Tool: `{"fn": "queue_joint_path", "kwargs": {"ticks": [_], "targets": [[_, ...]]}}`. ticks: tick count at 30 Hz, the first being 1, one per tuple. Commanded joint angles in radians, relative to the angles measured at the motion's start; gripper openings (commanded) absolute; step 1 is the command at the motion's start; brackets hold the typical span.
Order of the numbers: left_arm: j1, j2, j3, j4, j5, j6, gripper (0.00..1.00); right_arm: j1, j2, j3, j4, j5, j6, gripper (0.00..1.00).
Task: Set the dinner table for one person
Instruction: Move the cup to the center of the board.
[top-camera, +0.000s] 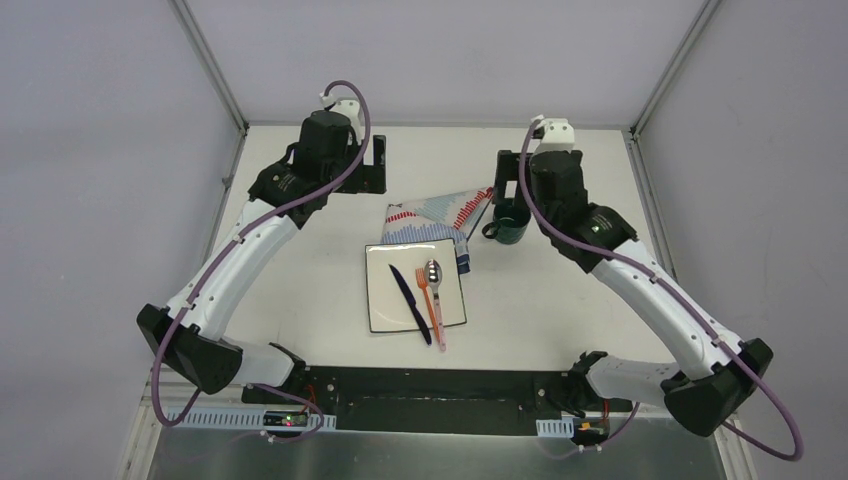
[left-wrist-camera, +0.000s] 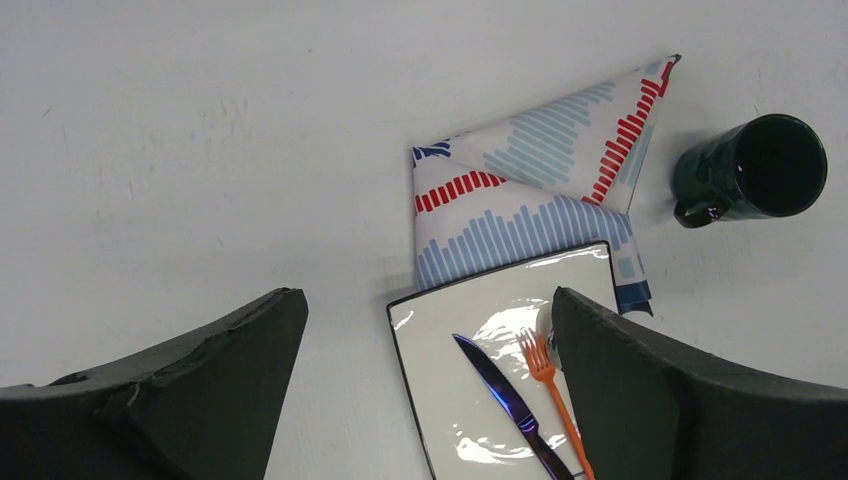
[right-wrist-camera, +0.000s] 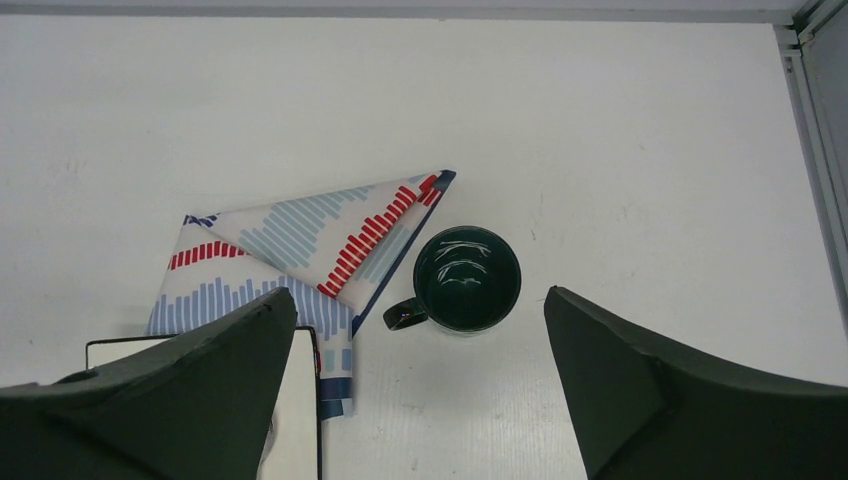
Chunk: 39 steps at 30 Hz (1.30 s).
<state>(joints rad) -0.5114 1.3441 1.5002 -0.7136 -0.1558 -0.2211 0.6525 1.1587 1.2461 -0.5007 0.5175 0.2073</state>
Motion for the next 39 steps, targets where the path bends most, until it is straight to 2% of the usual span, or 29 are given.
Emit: {"fn": "queue_joint_path", "kwargs": {"ticks": [1,4,9,19,28,36,39], "targets": [[-0.007,0.018,0.037,-0.004,-0.017,0.003,0.99,0.004,0.052,0.050,-0.001,-0.017,-0.019,1.00],[-0.007,0.047,0.043,-0.018,0.002,0.012,0.99,0.001,0.080,0.034,0.023,-0.017,-0.013,1.00],[-0.007,0.042,0.019,-0.026,-0.042,0.037,0.93,-0.007,0.157,0.041,0.009,-0.035,0.016,0.94],[-0.007,0.035,0.017,-0.029,-0.117,0.049,0.95,-0.026,0.251,0.072,-0.022,-0.038,0.050,0.94],[-0.008,0.047,0.010,-0.030,-0.157,0.048,0.95,-0.090,0.371,0.048,0.001,-0.109,0.086,0.92],[-0.007,0.073,0.011,-0.030,-0.172,0.043,0.96,-0.120,0.486,0.077,0.008,-0.158,0.102,0.76],[-0.007,0.076,0.014,-0.030,-0.176,0.045,0.96,-0.124,0.516,0.089,0.008,-0.165,0.105,0.66]]}}
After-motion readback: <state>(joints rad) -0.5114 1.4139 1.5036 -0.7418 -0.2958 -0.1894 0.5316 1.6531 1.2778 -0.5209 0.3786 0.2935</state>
